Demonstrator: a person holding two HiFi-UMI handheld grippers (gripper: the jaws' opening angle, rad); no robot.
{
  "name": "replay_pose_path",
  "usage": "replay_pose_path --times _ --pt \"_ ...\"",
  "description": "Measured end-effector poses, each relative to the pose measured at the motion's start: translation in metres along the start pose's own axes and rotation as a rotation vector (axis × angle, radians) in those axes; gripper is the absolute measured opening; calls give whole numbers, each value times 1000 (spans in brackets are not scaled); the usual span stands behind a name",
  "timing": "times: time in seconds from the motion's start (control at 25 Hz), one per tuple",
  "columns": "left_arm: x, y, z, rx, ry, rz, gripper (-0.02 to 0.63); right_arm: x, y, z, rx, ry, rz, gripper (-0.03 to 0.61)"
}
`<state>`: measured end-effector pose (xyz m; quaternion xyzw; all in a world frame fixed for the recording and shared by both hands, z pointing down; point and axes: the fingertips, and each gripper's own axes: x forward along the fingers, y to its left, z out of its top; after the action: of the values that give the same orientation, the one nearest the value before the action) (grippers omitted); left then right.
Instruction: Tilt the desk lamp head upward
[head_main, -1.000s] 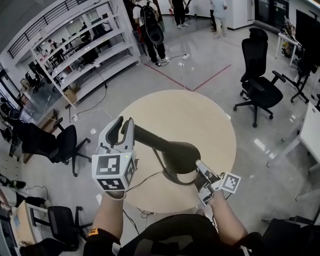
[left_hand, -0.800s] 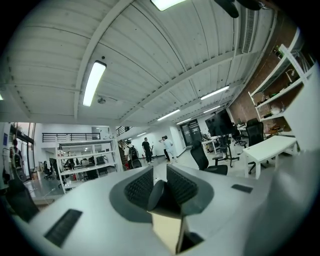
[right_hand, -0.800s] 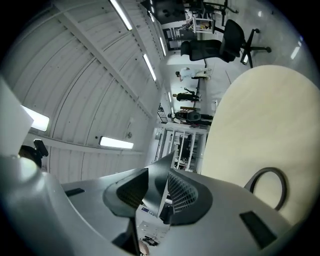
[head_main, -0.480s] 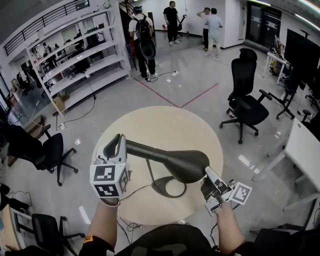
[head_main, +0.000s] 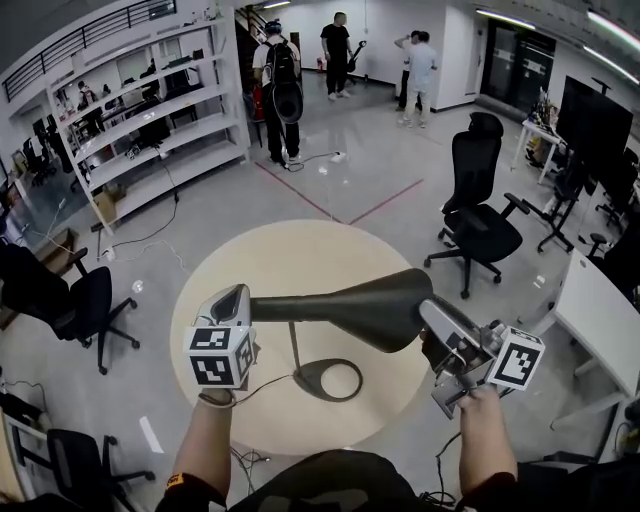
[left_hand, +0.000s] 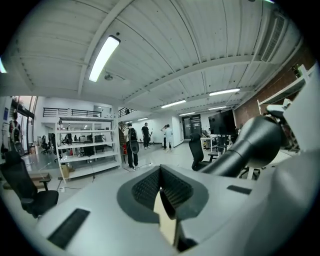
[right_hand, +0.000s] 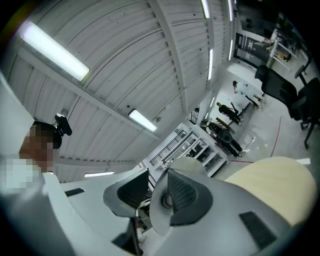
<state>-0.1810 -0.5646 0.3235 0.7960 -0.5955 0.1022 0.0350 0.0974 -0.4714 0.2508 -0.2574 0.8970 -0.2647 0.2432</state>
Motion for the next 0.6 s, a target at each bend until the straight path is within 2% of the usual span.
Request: replay_pose_path --times 0.2,0.4,0.6 --pt "2 6 -19 -22 49 -6 48 26 31 14 -92 51 10 130" --pt "9 8 -36 -76 94 -43 46 65 59 24 -169 102 51 130" --pt "12 -2 -54 -126 126 -77 46 89 82 27 -207 146 90 130"
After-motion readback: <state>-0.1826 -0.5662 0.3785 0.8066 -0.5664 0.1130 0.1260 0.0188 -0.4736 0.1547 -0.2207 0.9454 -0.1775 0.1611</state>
